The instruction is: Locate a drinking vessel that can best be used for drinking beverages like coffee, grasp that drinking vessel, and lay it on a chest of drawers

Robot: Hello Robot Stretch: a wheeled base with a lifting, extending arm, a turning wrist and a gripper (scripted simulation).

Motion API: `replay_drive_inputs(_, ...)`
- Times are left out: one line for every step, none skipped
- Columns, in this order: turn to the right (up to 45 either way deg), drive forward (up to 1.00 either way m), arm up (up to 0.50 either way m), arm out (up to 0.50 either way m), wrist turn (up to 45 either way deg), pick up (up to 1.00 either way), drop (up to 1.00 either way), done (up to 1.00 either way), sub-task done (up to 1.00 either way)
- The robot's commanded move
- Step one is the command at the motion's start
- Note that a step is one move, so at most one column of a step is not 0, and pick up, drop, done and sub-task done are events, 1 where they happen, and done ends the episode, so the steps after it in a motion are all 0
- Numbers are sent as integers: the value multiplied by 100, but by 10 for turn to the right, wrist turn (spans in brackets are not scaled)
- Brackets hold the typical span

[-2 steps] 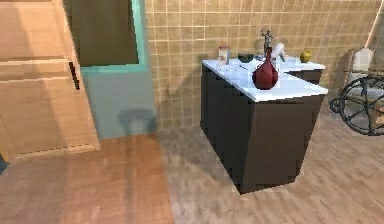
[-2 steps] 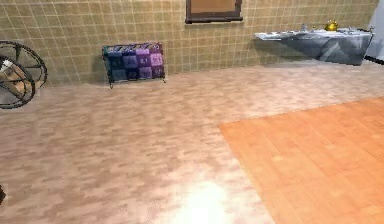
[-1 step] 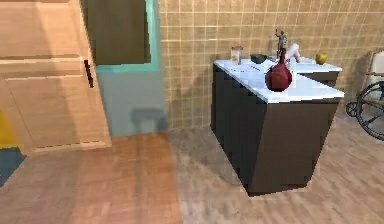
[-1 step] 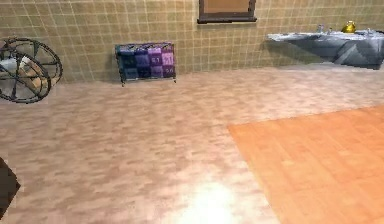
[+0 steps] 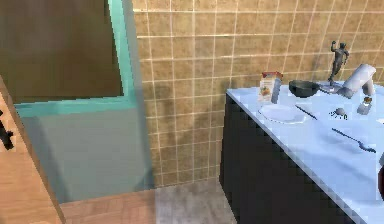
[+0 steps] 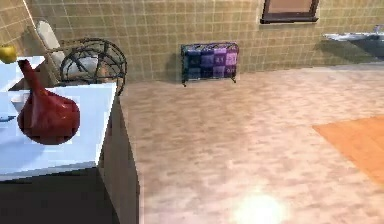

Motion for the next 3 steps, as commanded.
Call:
replay_drive_inputs(0,5,0,0,0,0,0,0,0)
replay_drive_inputs(-330,0,0,0,0,0,0,0,0)
replay_drive_inputs(-30,0,0,0,0,0,0,0,0)
